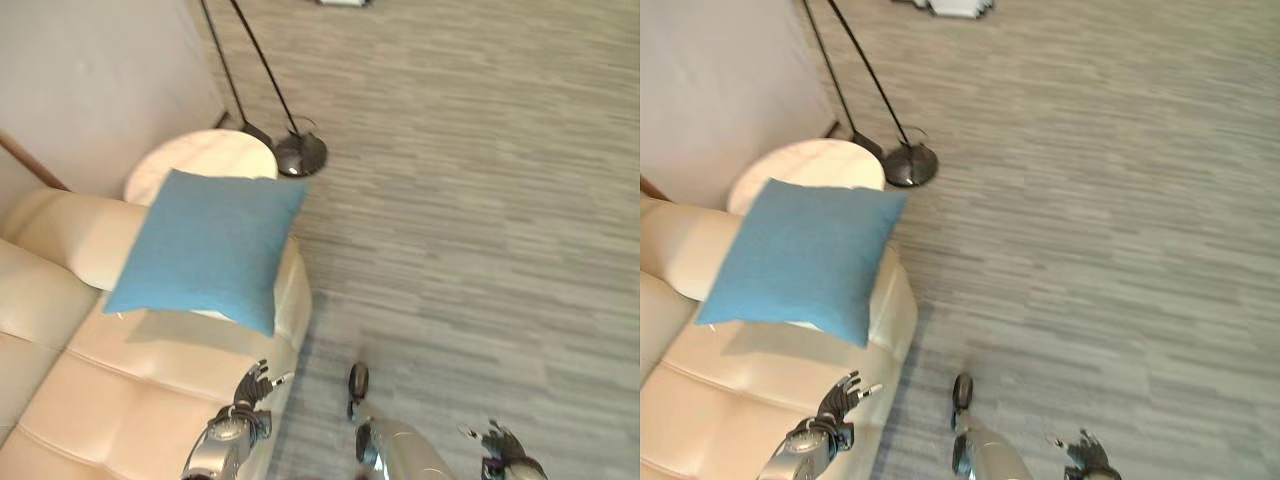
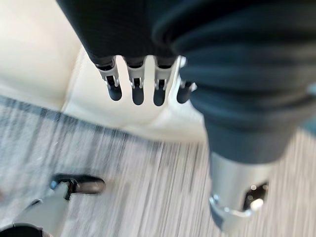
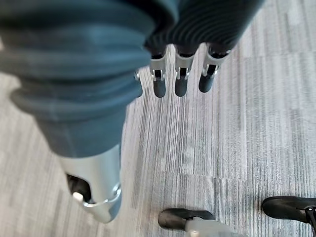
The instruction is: Pick up all the scattered cushions and arrange them neatly on the sofa.
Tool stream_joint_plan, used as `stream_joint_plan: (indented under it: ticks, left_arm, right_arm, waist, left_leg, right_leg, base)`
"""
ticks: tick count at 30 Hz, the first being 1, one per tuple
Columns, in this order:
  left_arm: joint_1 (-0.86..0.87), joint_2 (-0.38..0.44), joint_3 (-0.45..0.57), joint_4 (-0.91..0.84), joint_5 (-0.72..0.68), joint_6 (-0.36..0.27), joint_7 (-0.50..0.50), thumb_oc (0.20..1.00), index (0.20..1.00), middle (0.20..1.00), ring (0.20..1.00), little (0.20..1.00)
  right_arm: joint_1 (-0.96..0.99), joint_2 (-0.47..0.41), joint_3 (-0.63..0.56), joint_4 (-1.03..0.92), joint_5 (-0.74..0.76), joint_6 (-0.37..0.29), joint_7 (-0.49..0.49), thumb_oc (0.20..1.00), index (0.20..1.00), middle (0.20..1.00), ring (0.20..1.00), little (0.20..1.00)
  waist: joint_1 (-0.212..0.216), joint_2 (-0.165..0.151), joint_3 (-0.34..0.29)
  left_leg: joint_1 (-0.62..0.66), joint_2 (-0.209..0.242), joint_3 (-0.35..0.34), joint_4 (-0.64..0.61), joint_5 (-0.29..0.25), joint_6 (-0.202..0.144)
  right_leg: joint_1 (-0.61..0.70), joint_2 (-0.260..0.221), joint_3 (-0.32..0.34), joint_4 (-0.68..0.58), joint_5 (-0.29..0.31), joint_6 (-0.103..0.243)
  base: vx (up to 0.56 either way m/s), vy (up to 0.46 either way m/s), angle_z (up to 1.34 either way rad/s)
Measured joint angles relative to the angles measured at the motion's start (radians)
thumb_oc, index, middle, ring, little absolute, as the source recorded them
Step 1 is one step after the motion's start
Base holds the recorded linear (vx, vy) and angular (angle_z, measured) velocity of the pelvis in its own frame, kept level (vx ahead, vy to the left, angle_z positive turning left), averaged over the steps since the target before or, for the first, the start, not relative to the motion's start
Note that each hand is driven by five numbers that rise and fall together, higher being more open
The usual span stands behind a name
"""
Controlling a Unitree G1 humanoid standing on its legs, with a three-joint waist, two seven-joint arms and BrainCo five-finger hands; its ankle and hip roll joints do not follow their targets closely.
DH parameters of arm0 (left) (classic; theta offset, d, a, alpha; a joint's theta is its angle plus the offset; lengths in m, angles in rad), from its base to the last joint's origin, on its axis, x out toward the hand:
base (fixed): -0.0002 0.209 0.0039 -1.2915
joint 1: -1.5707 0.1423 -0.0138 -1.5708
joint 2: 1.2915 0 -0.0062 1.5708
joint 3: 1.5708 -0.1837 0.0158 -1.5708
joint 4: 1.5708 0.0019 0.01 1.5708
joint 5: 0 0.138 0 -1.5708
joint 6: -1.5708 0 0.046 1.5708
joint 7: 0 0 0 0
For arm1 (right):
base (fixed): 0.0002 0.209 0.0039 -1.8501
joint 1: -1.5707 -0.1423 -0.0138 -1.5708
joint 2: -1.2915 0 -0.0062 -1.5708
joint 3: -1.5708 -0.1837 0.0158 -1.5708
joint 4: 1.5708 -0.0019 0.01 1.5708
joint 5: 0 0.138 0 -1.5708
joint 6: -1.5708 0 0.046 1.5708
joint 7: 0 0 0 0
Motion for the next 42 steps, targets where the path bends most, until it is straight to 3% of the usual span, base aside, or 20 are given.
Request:
stream_joint_plan:
  ticks: [1, 4, 5, 7, 8, 10, 11, 12, 16, 18, 20, 23, 24, 26, 31, 36, 37, 39, 40, 42]
  left_arm:
    - [0.014, 0.012, -0.004, 0.000, 0.000, 0.000, -0.005, 1.000, 1.000, 1.000, 1.000, 1.000]
    - [-0.007, 0.048, 0.019, 0.010, 0.000, -0.012, -0.004, 1.000, 1.000, 1.000, 1.000, 1.000]
    - [-0.008, 0.050, 0.018, 0.023, 0.000, -0.003, -0.004, 1.000, 1.000, 1.000, 1.000, 1.000]
    - [-0.029, 0.037, 0.015, 0.032, 0.000, 0.000, -0.009, 1.000, 1.000, 1.000, 1.000, 1.000]
    - [-0.037, 0.040, 0.003, 0.030, 0.000, 0.001, -0.011, 1.000, 1.000, 1.000, 1.000, 1.000]
    - [-0.035, 0.024, -0.005, 0.032, 0.000, 0.005, -0.017, 1.000, 1.000, 1.000, 1.000, 1.000]
    - [-0.031, 0.022, -0.006, 0.035, 0.000, 0.007, -0.019, 1.000, 1.000, 1.000, 1.000, 1.000]
    - [-0.023, 0.023, -0.004, 0.037, 0.000, 0.008, -0.020, 1.000, 1.000, 1.000, 1.000, 1.000]
    - [-0.023, 0.035, -0.004, 0.037, 0.000, 0.010, -0.020, 1.000, 1.000, 1.000, 1.000, 1.000]
    - [-0.023, 0.032, -0.005, 0.038, 0.000, 0.012, -0.022, 1.000, 1.000, 1.000, 1.000, 1.000]
    - [-0.025, 0.031, -0.005, 0.037, 0.000, 0.012, -0.024, 1.000, 1.000, 1.000, 1.000, 1.000]
    - [-0.038, 0.025, -0.009, 0.025, 0.000, 0.010, -0.023, 1.000, 1.000, 1.000, 1.000, 1.000]
    - [-0.031, 0.022, -0.009, 0.025, 0.000, 0.009, -0.020, 1.000, 1.000, 1.000, 1.000, 1.000]
    - [-0.016, 0.027, -0.010, 0.021, 0.001, 0.009, -0.020, 1.000, 1.000, 1.000, 1.000, 1.000]
    - [-0.013, 0.036, 0.000, 0.024, 0.034, 0.011, -0.021, 1.000, 1.000, 1.000, 1.000, 1.000]
    - [-0.026, 0.026, -0.001, 0.023, 0.032, 0.011, -0.021, 1.000, 1.000, 1.000, 1.000, 1.000]
    - [-0.029, 0.023, -0.001, 0.035, 0.030, 0.012, -0.021, 1.000, 1.000, 1.000, 1.000, 1.000]
    - [-0.032, 0.028, -0.002, 0.055, 0.030, 0.013, -0.019, 1.000, 1.000, 1.000, 1.000, 1.000]
    - [-0.024, 0.051, 0.000, 0.059, 0.030, 0.012, -0.018, 1.000, 1.000, 1.000, 1.000, 1.000]
    - [-0.032, 0.074, -0.001, 0.072, 0.029, 0.013, -0.017, 1.000, 1.000, 1.000, 1.000, 1.000]
  right_arm:
    - [0.005, 0.016, 0.003, 0.001, 0.000, 0.000, 0.005, 1.000, 1.000, 1.000, 1.000, 1.000]
    - [-0.023, 0.054, 0.008, 0.002, 0.000, -0.005, 0.011, 1.000, 1.000, 1.000, 1.000, 1.000]
    - [-0.037, 0.050, 0.011, -0.020, 0.000, -0.010, 0.012, 1.000, 1.000, 1.000, 1.000, 1.000]
    - [-0.045, 0.041, 0.005, -0.037, 0.001, -0.013, 0.013, 1.000, 1.000, 1.000, 1.000, 1.000]
    - [-0.040, 0.042, 0.005, -0.032, 0.001, -0.008, 0.013, 1.000, 1.000, 1.000, 1.000, 1.000]
    - [-0.025, 0.037, 0.014, -0.031, 0.001, -0.007, 0.013, 1.000, 1.000, 1.000, 1.000, 1.000]
    - [-0.019, 0.037, 0.019, -0.029, 0.001, -0.007, 0.013, 1.000, 1.000, 1.000, 1.000, 1.000]
    - [-0.011, 0.037, 0.029, -0.028, 0.002, -0.007, 0.013, 1.000, 1.000, 1.000, 1.000, 1.000]
    - [-0.014, 0.040, 0.038, -0.026, 0.002, -0.006, 0.013, 1.000, 1.000, 1.000, 1.000, 1.000]
    - [-0.030, 0.036, 0.038, -0.030, 0.002, -0.006, 0.013, 1.000, 1.000, 1.000, 1.000, 1.000]
    - [-0.039, 0.031, 0.042, -0.034, 0.001, -0.007, 0.013, 1.000, 1.000, 1.000, 1.000, 1.000]
    - [-0.039, 0.019, 0.041, -0.034, -0.001, -0.005, 0.015, 1.000, 1.000, 1.000, 1.000, 1.000]
    - [-0.036, 0.025, 0.043, -0.025, -0.003, -0.003, 0.014, 1.000, 1.000, 1.000, 1.000, 1.000]
    - [-0.033, 0.033, 0.043, -0.025, -0.004, -0.003, 0.017, 1.000, 1.000, 1.000, 1.000, 1.000]
    - [-0.038, 0.039, 0.044, -0.026, -0.020, -0.001, 0.013, 1.000, 1.000, 1.000, 1.000, 1.000]
    - [-0.049, 0.046, 0.045, -0.024, -0.040, 0.014, 0.012, 1.000, 1.000, 1.000, 1.000, 1.000]
    - [-0.064, 0.044, 0.068, -0.014, -0.042, 0.015, 0.017, 1.000, 1.000, 1.000, 1.000, 1.000]
    - [-0.075, 0.042, 0.085, -0.013, -0.052, 0.017, 0.024, 1.000, 1.000, 1.000, 1.000, 1.000]
    - [-0.074, 0.060, 0.093, -0.014, -0.059, 0.017, 0.031, 1.000, 1.000, 1.000, 1.000, 1.000]
    - [-0.063, 0.076, 0.121, -0.013, -0.060, 0.017, 0.035, 1.000, 1.000, 1.000, 1.000, 1.000]
  waist:
    - [-0.004, -0.001, -0.005]
    - [0.031, -0.040, -0.015]
    - [0.027, -0.047, -0.021]
    - [0.015, -0.030, -0.026]
    - [0.007, -0.040, -0.025]
    - [0.010, -0.028, -0.022]
    - [0.009, -0.029, -0.022]
    - [0.008, -0.029, -0.024]
    - [0.013, -0.043, -0.012]
    - [0.000, -0.046, -0.001]
    - [-0.007, -0.035, 0.009]
    - [-0.009, 0.002, 0.021]
    - [-0.004, 0.033, 0.025]
    - [0.000, 0.033, 0.026]
    - [-0.001, 0.023, 0.032]
    - [-0.003, 0.009, 0.034]
    - [0.005, 0.007, 0.035]
    - [0.007, 0.012, 0.032]
    - [0.018, -0.015, 0.025]
    - [0.008, -0.052, 0.018]
  left_leg:
    - [-0.013, 0.046, 0.012, 0.067, -0.098, 0.017]
    - [-0.115, 0.182, -0.006, 0.156, -0.174, -0.035]
    - [-0.136, 0.192, -0.031, 0.204, -0.184, -0.049]
    - [-0.169, 0.201, -0.023, 0.255, -0.168, -0.053]
    - [-0.173, 0.195, -0.011, 0.285, -0.161, -0.057]
    - [-0.219, 0.197, 0.029, 0.442, -0.119, -0.109]
    - [-0.241, 0.189, 0.030, 0.507, -0.089, -0.117]
    - [-0.263, 0.212, 0.068, 0.553, -0.097, -0.107]
    - [-0.321, 0.267, 0.109, 0.475, -0.102, -0.103]
    - [-0.344, 0.290, 0.105, 0.312, -0.090, -0.105]
    - [-0.338, 0.284, 0.094, 0.146, -0.070, -0.093]
    - [-0.288, 0.256, 0.054, -0.081, 0.029, -0.063]
    - [-0.273, 0.276, 0.081, -0.125, 0.117, -0.024]
    - [-0.274, 0.272, 0.093, -0.128, 0.117, -0.024]
    - [-0.264, 0.268, 0.118, -0.154, 0.106, -0.037]
    - [-0.212, 0.272, 0.125, -0.154, 0.090, -0.010]
    - [-0.192, 0.275, 0.149, -0.154, 0.070, 0.026]
    - [-0.174, 0.298, 0.165, -0.154, 0.081, 0.048]
    - [-0.156, 0.279, 0.140, -0.154, 0.079, 0.051]
    - [-0.145, 0.257, 0.078, -0.145, 0.086, 0.054]
  right_leg:
    - [0.055, 0.002, 0.029, -0.038, 0.057, 0.017]
    - [0.089, 0.005, 0.024, -0.060, 0.026, 0.042]
    - [0.094, 0.008, 0.030, -0.064, 0.017, 0.046]
    - [0.088, 0.016, -0.026, -0.041, -0.019, 0.062]
    - [0.097, 0.004, -0.025, -0.037, -0.023, 0.071]
    - [0.154, -0.005, -0.020, -0.049, -0.045, 0.077]
    - [0.183, -0.015, -0.014, -0.074, -0.033, 0.065]
    - [0.217, -0.019, 0.006, -0.106, -0.040, 0.058]
    - [0.236, -0.053, 0.017, -0.121, -0.045, 0.068]
    - [0.254, -0.083, 0.002, -0.121, -0.036, 0.107]
    - [0.264, -0.093, 0.000, -0.121, -0.062, 0.117]
    - [0.260, -0.089, -0.008, -0.121, -0.071, 0.164]
    - [0.264, -0.076, -0.033, -0.121, -0.080, 0.200]
    - [0.264, -0.090, -0.056, -0.121, -0.097, 0.238]
    - [0.273, -0.106, -0.086, -0.121, -0.077, 0.246]
    - [0.340, -0.105, -0.140, -0.107, -0.117, 0.260]
    - [0.301, -0.127, -0.165, 0.031, -0.161, 0.295]
    - [0.192, -0.164, -0.166, 0.298, -0.229, 0.345]
    - [0.149, -0.206, -0.152, 0.461, -0.253, 0.362]
    - [0.072, -0.229, -0.081, 0.623, -0.306, 0.374]
  base:
    - [0.42, -0.301, 0.45]
    - [0.38, -0.334, 0.25]
    - [0.28, -0.299, -0.11]
    - [0.22, -0.261, 0.17]
    - [0.15, -0.214, 0.14]
    - [0.16, -0.219, -0.03]
    - [0.17, -0.213, -0.02]
    - [0.10, -0.126, 0.08]
    - [0.06, -0.054, 0.00]
    - [0.09, -0.029, 0.06]
    - [0.10, -0.009, 0.15]
    - [0.08, 0.008, 0.11]
    - [0.09, 0.019, -0.08]
    - [0.09, 0.042, -0.10]
    - [0.20, 0.088, 0.08]
    - [0.18, 0.138, 0.30]
    - [0.08, 0.158, 0.26]
    - [0.08, 0.091, 0.29]
    - [0.07, 0.017, 0.54]
    - [0.12, -0.057, 0.85]
